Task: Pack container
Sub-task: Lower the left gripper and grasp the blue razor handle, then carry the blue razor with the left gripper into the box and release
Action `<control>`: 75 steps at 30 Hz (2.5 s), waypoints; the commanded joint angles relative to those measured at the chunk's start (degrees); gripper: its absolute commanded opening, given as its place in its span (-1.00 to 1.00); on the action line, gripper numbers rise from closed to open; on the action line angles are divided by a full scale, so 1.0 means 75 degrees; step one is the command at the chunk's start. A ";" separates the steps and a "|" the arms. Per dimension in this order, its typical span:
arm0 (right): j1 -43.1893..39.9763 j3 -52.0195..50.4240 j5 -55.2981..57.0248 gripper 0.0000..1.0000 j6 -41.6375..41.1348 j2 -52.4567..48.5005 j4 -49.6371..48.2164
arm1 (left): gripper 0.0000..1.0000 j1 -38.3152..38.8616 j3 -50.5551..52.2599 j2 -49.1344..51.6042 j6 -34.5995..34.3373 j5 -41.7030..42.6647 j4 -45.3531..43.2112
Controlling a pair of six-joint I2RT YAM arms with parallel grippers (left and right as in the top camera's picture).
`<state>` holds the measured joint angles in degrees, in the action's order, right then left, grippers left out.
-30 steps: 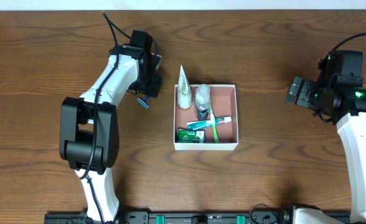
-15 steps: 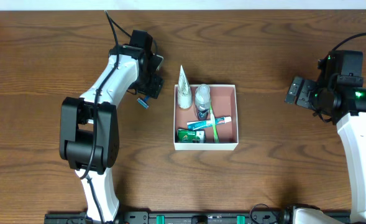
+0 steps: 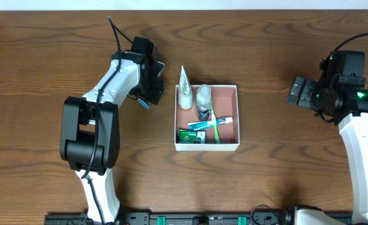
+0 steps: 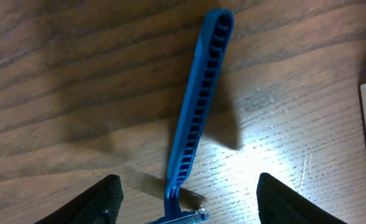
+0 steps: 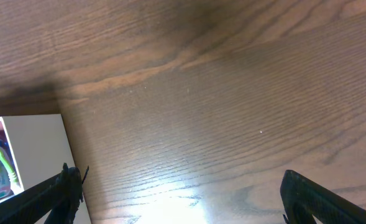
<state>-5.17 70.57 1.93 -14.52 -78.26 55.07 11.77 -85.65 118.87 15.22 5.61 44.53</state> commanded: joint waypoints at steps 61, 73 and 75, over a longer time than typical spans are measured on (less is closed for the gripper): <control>-0.0015 0.0090 0.0000 0.98 -0.0090 0.0000 0.0003 | -0.88 0.0411 0.0169 -0.3445 -0.2273 0.0291 0.0402; -0.0015 0.0090 0.0000 0.99 -0.0090 0.0000 0.0003 | -0.88 0.3136 0.0172 -0.5409 -0.3937 0.0157 0.0248; -0.0015 0.0090 0.0000 0.98 -0.0087 0.0000 0.0003 | -0.88 0.3523 0.0178 -0.5330 -0.4406 -0.0233 0.0224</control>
<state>-5.17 70.57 1.93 -14.52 -78.26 55.07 35.35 -83.57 77.89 -11.40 7.14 46.24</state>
